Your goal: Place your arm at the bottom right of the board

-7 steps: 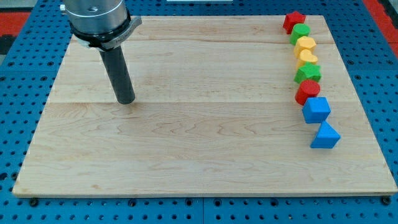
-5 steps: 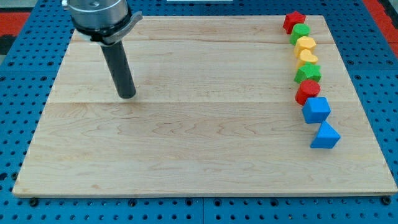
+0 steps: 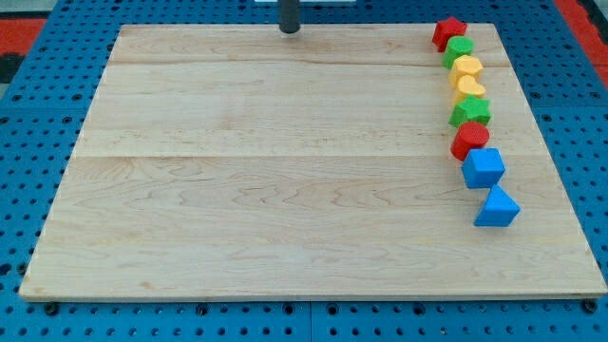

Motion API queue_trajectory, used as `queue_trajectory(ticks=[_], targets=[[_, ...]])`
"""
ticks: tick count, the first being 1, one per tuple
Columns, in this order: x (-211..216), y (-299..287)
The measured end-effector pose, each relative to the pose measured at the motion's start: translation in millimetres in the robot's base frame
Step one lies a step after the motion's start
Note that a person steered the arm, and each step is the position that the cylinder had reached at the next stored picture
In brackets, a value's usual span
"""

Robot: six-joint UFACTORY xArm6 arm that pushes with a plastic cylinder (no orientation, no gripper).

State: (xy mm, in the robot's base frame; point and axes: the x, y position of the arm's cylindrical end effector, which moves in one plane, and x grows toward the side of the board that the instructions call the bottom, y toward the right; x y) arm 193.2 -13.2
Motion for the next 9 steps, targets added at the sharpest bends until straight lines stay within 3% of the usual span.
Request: queue_trajectory(ticks=[3,4,5,7,8,9], targets=[[-1,108],[-2,121],[30,77],[281,60],[396,87],[409,213]])
